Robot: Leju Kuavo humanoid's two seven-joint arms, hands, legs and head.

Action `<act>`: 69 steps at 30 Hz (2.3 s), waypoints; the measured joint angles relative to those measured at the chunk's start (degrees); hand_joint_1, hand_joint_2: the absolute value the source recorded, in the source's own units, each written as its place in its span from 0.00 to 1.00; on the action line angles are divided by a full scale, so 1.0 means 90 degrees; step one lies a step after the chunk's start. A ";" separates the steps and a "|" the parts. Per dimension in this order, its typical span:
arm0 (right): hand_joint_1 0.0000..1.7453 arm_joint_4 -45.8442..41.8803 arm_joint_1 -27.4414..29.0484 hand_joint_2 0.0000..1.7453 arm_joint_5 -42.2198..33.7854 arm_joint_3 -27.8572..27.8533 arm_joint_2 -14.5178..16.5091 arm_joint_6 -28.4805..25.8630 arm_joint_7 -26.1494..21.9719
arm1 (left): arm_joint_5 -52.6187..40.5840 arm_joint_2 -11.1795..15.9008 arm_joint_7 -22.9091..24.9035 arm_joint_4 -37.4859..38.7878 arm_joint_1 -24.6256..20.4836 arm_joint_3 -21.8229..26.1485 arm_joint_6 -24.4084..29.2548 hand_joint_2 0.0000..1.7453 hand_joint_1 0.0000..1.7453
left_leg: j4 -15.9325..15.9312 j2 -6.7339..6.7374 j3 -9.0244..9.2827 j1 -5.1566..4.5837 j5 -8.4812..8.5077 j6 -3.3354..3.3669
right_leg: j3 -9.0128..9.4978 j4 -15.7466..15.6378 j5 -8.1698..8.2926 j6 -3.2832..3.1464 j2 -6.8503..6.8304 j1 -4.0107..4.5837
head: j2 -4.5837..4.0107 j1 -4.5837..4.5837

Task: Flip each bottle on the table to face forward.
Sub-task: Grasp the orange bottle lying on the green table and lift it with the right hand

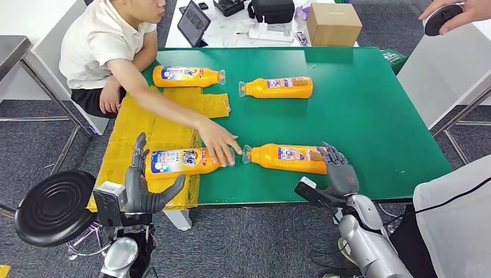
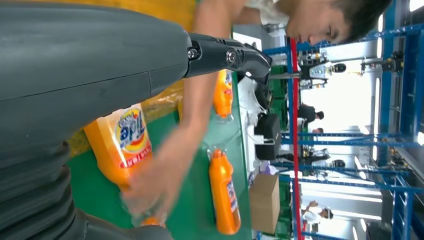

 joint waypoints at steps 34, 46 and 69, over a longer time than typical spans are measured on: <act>0.00 0.1957 -0.1496 1.00 0.1176 0.0921 0.0076 0.0055 0.0918 | 0.0061 -0.0137 0.0012 0.0451 -0.0211 -0.0389 0.0201 1.00 0.00 | 0.0001 0.0003 0.0024 -0.0004 0.0007 0.0010 | 0.0021 -0.0001 0.0011 0.0015 0.0002 -0.0003 | 0.0000 0.0000; 0.00 0.2080 -0.1656 1.00 0.1167 0.0939 0.0176 0.0554 0.1545 | 0.0041 -0.0137 0.0111 0.0533 -0.0268 -0.0401 0.0247 1.00 0.00 | 0.0001 0.0002 0.0025 -0.0004 0.0008 0.0011 | 0.0021 -0.0002 0.0011 0.0015 0.0002 -0.0004 | 0.0000 0.0000; 1.00 0.2576 -0.1798 1.00 0.0150 0.0341 0.0367 0.1483 0.1113 | 0.0405 -0.0253 0.0104 0.1297 -0.0842 -0.0401 0.0111 1.00 0.00 | 0.0001 0.0020 0.0072 -0.0003 0.0007 0.0010 | 0.0056 -0.0004 0.0012 0.0015 0.0006 -0.0001 | 0.0000 0.0002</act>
